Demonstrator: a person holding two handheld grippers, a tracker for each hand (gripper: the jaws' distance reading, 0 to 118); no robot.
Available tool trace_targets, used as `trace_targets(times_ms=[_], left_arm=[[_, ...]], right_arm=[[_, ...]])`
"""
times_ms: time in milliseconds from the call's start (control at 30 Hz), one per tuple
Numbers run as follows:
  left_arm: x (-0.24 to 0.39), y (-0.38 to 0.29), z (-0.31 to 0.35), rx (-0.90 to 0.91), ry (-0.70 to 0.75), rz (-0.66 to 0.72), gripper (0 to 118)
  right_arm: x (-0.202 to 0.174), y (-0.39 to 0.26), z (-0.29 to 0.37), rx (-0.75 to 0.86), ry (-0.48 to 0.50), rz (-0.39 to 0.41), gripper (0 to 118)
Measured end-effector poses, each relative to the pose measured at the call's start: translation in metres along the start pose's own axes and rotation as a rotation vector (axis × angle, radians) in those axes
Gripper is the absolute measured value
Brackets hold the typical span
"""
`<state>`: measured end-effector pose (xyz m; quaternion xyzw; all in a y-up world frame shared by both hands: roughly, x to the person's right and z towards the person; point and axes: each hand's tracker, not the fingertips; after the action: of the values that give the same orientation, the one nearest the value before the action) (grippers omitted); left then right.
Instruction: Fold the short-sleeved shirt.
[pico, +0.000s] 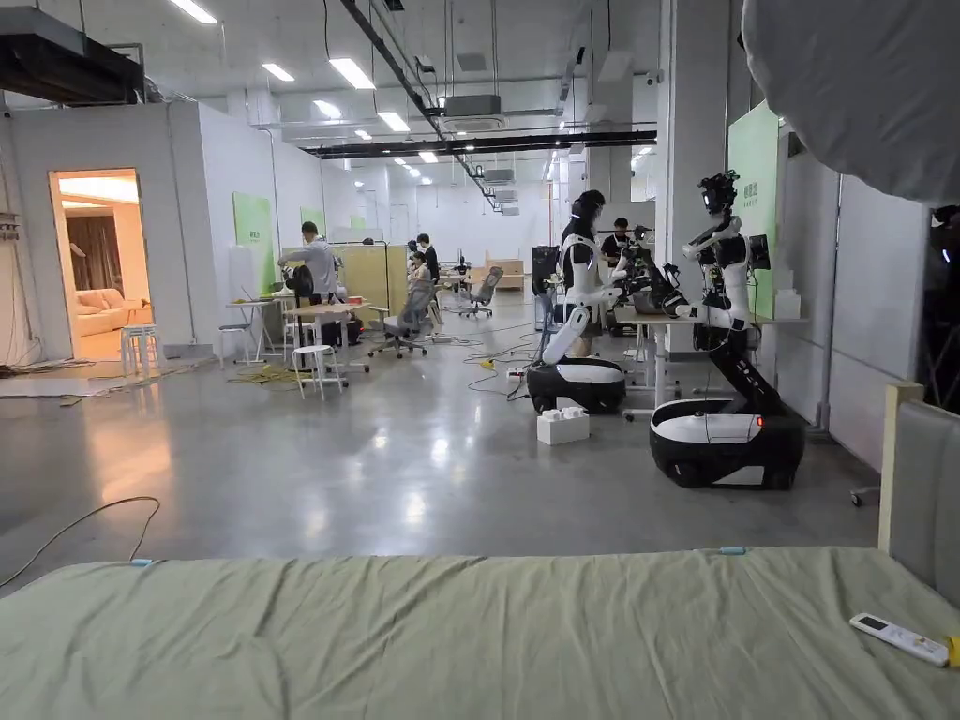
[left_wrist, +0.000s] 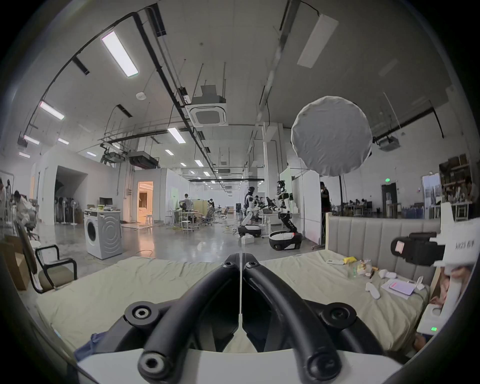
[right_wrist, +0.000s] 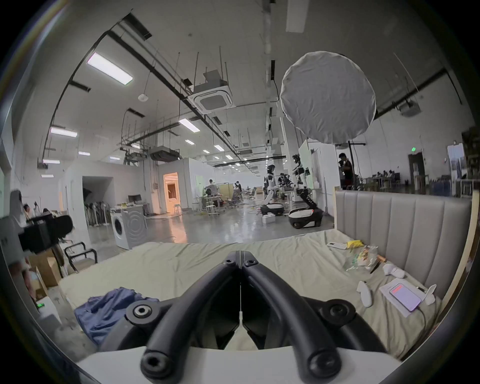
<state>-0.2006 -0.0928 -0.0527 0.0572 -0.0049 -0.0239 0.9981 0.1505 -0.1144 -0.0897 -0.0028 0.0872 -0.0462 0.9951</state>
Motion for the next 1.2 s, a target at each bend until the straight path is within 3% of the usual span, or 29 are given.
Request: trace_targets(times_ms=[67, 133, 300, 700, 1200], left_arm=[[0.002, 0.000, -0.001, -0.014, -0.003, -0.004, 1], [0.002, -0.001, -0.001, -0.034, -0.010, 0.008, 1], [0.008, 0.001, -0.003, -0.031, -0.024, -0.036, 1], [0.006, 0.003, 0.000, -0.032, -0.005, -0.044, 0], [-0.005, 0.003, -0.002, -0.037, -0.006, -0.005, 0]], right_arm=[[-0.004, 0.002, -0.003, 0.007, -0.003, 0.047, 1], [-0.011, 0.006, 0.000, 0.051, -0.026, 0.158, 1], [-0.014, 0.008, -0.002, 0.039, 0.004, 0.119, 1], [-0.015, 0.005, -0.001, 0.049, -0.043, 0.178, 0], [-0.013, 0.008, -0.002, 0.038, -0.020, 0.207, 0]])
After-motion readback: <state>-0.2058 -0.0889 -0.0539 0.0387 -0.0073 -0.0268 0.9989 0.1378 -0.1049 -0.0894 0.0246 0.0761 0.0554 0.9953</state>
